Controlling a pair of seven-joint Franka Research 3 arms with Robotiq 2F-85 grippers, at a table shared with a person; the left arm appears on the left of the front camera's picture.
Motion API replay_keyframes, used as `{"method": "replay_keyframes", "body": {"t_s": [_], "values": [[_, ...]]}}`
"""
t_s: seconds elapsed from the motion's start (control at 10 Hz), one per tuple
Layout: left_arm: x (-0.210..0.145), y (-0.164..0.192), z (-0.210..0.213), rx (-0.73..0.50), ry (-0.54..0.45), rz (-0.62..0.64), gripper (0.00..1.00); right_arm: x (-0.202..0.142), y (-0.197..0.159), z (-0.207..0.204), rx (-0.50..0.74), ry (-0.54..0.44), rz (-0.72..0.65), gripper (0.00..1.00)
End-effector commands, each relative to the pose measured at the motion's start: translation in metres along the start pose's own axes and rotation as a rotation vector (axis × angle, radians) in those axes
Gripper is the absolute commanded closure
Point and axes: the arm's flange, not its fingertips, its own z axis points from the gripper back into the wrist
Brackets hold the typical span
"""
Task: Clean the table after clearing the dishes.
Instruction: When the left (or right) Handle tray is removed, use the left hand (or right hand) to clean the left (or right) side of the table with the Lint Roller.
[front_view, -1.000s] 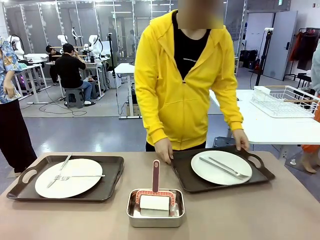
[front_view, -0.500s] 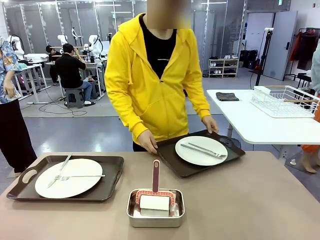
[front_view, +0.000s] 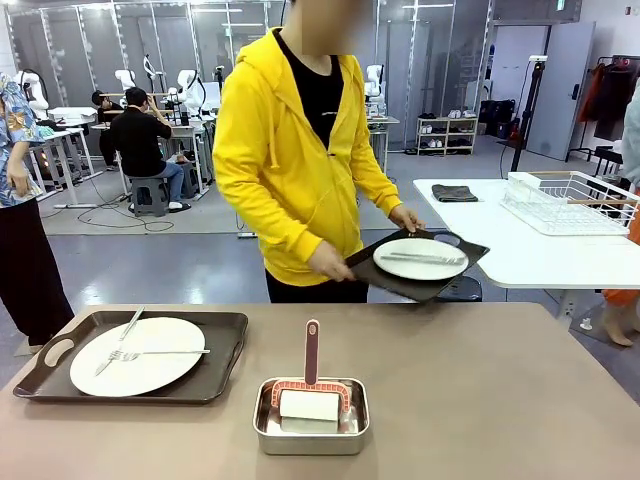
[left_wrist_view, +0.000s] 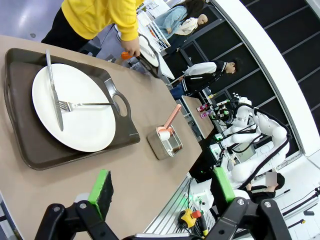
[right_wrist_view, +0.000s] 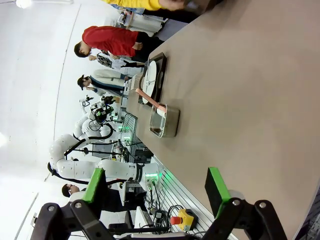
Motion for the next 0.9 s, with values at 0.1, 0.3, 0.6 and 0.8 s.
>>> {"method": "replay_keyframes", "body": {"t_s": [0.1,0.3,0.6,0.8], "values": [[-0.002,-0.002,0.003,-0.005,-0.008,-0.009,0.00,0.000,0.002,0.000,0.013,-0.013,0.003,0.00],[-0.002,-0.002,0.003,-0.005,-0.008,-0.009,0.00,0.000,0.002,0.000,0.013,-0.013,0.003,0.00],[-0.002,-0.002,0.003,-0.005,-0.008,-0.009,0.00,0.000,0.002,0.000,0.013,-0.013,0.003,0.00],[-0.002,-0.002,0.003,-0.005,-0.008,-0.009,0.00,0.008,0.058,0.004,-0.069,0.045,0.119,0.00]]}}
